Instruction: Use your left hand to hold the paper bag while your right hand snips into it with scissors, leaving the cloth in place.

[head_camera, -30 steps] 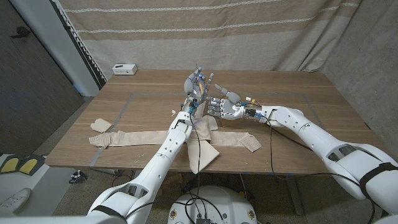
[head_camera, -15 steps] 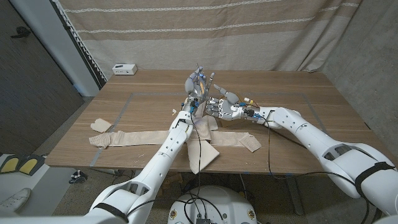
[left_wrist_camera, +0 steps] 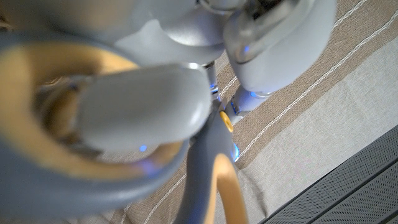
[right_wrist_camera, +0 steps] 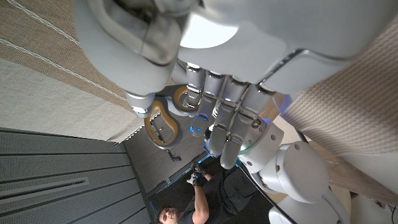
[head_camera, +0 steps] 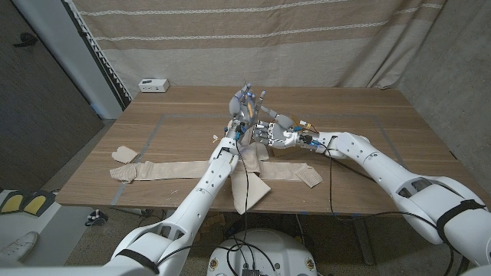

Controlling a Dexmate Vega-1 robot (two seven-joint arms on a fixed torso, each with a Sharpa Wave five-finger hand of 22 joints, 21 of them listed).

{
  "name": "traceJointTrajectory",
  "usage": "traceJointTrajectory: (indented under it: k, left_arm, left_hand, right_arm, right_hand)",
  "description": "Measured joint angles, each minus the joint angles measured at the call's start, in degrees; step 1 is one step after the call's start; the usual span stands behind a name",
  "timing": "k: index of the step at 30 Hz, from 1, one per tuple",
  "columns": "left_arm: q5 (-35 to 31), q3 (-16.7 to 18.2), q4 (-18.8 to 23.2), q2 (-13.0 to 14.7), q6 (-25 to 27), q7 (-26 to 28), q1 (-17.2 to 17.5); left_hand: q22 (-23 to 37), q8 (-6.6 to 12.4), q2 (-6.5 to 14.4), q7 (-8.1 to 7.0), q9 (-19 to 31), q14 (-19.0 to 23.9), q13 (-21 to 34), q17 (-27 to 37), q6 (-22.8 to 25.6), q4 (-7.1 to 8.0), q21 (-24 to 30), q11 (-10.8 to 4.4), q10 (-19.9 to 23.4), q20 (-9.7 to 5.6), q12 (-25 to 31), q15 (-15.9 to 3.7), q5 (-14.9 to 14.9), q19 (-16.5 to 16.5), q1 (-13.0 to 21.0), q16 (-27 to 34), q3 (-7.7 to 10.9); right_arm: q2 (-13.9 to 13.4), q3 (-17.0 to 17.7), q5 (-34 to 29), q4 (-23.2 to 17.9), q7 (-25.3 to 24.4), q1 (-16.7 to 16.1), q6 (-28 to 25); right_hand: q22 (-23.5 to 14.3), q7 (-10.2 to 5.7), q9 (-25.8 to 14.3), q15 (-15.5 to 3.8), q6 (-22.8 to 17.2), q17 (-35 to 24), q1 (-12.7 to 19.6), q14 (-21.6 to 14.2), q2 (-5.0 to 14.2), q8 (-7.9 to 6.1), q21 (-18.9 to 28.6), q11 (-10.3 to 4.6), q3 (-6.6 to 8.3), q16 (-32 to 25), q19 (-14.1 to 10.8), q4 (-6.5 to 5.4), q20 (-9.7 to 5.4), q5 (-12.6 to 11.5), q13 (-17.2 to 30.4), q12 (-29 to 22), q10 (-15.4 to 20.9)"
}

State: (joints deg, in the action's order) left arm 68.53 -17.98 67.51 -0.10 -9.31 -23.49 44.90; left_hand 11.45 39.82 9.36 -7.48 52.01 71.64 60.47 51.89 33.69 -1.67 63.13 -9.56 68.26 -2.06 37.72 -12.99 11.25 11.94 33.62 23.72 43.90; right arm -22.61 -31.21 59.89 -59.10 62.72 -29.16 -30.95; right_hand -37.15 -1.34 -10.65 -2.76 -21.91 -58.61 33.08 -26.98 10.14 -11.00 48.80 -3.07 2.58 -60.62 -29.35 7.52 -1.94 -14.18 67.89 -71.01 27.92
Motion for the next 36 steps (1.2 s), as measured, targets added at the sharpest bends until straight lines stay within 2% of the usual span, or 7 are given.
traceJointTrajectory:
  k: [8,10,18,24,28,36]
  left_arm:
    - [-1.26,-0.41,-0.15,0.17,-0.97,0.58,-0.02]
    - [-1.68,-0.56,-0.15,0.26,-1.33,0.8,-0.03]
    - [-2.53,-0.87,-0.15,0.42,-2.07,1.16,-0.09]
    - [-2.81,-1.03,-0.27,0.42,-2.35,1.18,-0.19]
    - [-2.99,-1.16,-0.34,0.43,-2.46,1.24,-0.23]
    - [-4.47,-1.77,-0.11,0.94,-3.16,1.84,-0.31]
  left_hand:
    - [0.0,-0.17,-0.15,-0.02,0.15,0.0,0.03,0.06,0.02,-0.16,0.0,-0.08,0.07,0.0,0.0,0.0,0.0,0.0,-0.15,-0.26,-0.16]
    - [0.0,-0.27,-0.15,-0.29,0.15,0.0,0.49,0.06,0.29,-0.16,0.0,-0.56,0.56,0.0,-0.01,0.0,0.06,0.0,-0.15,-0.26,-0.16]
    - [0.01,-0.27,-0.21,-0.3,0.37,0.01,2.12,0.53,0.3,-0.16,-0.2,-0.7,0.69,0.0,-0.34,0.0,0.22,0.0,-0.2,-0.65,-0.16]
    - [0.01,-0.67,-0.2,-0.49,0.4,0.01,2.91,0.56,0.49,-0.15,-0.2,-0.99,0.99,0.0,-0.6,0.0,0.21,0.01,-0.19,-0.9,-0.16]
    - [0.01,-0.67,-0.19,-0.49,0.41,0.01,2.91,0.66,0.49,-0.15,-0.2,-1.04,1.03,0.0,-0.68,0.0,0.21,0.01,-0.17,-0.97,-0.16]
    - [0.01,-0.67,0.03,-0.49,0.54,0.01,2.92,0.79,0.5,0.01,-0.42,-1.42,1.41,0.0,-1.06,0.0,0.21,0.01,0.05,-1.31,-0.32]
  right_arm:
    - [-0.04,-0.22,-0.34,-0.6,-0.44,0.11,-0.36]
    - [-0.1,-0.27,-0.37,-0.85,-0.63,0.11,-0.46]
    - [-0.19,-0.39,-0.38,-1.27,-1.21,0.15,-0.94]
    - [-0.18,-0.47,-0.35,-1.31,-1.42,0.21,-1.31]
    - [-0.17,-0.51,-0.28,-1.42,-1.71,0.22,-1.5]
    - [-0.3,-0.61,-0.22,-1.84,-2.25,0.26,-1.93]
  right_hand:
    - [0.0,-0.13,0.0,0.02,-0.12,0.8,2.78,-0.03,0.06,0.0,0.99,-0.84,1.74,-0.44,-0.33,0.81,-0.33,0.0,-0.31,-0.41,0.21]
    - [-0.01,-0.42,0.0,0.21,-0.41,1.05,3.25,-0.23,0.05,0.0,1.33,-1.09,2.08,-0.84,-0.64,1.15,-0.63,0.0,-0.54,-0.62,0.46]
    - [-0.01,-0.41,-0.16,0.0,-1.04,1.24,4.95,-0.45,0.58,0.0,2.18,-1.77,3.16,-1.72,-0.63,0.95,-0.63,0.0,-1.07,-0.85,1.15]
    - [-0.01,-0.41,-0.16,0.0,-1.65,1.85,6.0,-0.45,1.63,0.0,2.7,-1.86,4.6,-1.72,-0.63,0.26,-0.62,0.22,-1.33,-1.05,1.24]
    - [-0.02,-0.62,-0.16,-0.03,-2.57,2.3,6.46,-1.31,1.17,-0.27,3.58,-2.69,5.02,-2.39,-0.68,-0.15,-0.66,0.44,-1.78,-1.61,2.11]
    - [-0.02,-0.31,-0.16,0.0,-3.81,2.89,7.22,-2.74,0.41,-0.27,5.08,-3.07,5.74,-3.78,-1.82,-0.4,-0.95,0.88,0.46,-4.04,3.52]
